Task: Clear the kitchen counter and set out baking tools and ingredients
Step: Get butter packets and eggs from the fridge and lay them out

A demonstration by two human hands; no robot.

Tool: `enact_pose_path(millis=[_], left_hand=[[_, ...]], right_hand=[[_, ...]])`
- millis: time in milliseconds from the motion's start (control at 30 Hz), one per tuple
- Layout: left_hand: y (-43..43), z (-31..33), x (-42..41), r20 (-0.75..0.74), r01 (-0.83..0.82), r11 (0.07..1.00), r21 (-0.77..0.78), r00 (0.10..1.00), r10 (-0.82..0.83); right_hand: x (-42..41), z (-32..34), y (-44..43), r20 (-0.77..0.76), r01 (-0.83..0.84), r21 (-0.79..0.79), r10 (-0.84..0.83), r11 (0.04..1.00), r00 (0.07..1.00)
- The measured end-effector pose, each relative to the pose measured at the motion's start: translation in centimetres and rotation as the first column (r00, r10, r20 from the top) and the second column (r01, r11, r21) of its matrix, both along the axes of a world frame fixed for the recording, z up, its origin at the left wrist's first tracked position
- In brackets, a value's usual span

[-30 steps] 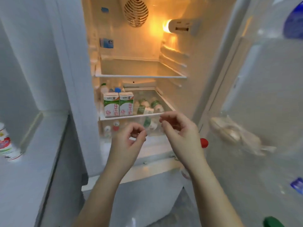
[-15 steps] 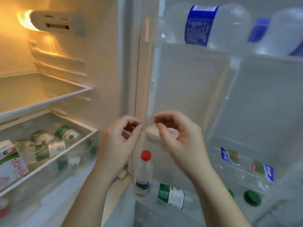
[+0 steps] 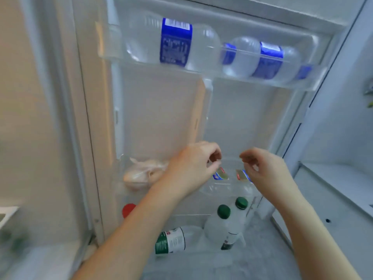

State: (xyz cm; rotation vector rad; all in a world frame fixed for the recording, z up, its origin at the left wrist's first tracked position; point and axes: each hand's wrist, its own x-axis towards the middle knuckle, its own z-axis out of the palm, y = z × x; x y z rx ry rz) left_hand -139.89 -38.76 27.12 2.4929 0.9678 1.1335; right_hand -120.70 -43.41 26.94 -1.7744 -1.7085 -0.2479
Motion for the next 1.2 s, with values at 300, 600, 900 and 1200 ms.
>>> enact_pose_path(millis=[300, 600, 900, 1200], left_hand=[[2.7, 0.1, 4.4, -0.47, -0.114, 0.993, 0.023, 0.875, 0.112], [3.5, -0.2, 5.5, -0.571, -0.075, 0.996, -0.055, 0.82, 0.03], [3.3, -0.5, 4.4, -0.334, -0.037, 0.998, -0.059, 0.942, 0.016], [-0.2, -0.9, -1.4, 0.13, 0.013, 1.0, -0.003, 0.991, -0.012]], right_hand=[[1.9, 1.2, 1.7, 0.16, 0.164, -0.497, -0.096, 0.852, 0.982], [2.0, 2.1, 2.8, 0.224, 0.159, -0.628, -0.019, 0.762, 0.974], [2.1, 2.1, 1.8, 0.193, 0.097, -0.479, -0.003, 0.872, 0.981], [-0.6, 1.3, -0.8, -0.208, -0.189, -0.113, 0.162, 0.976, 0.965]])
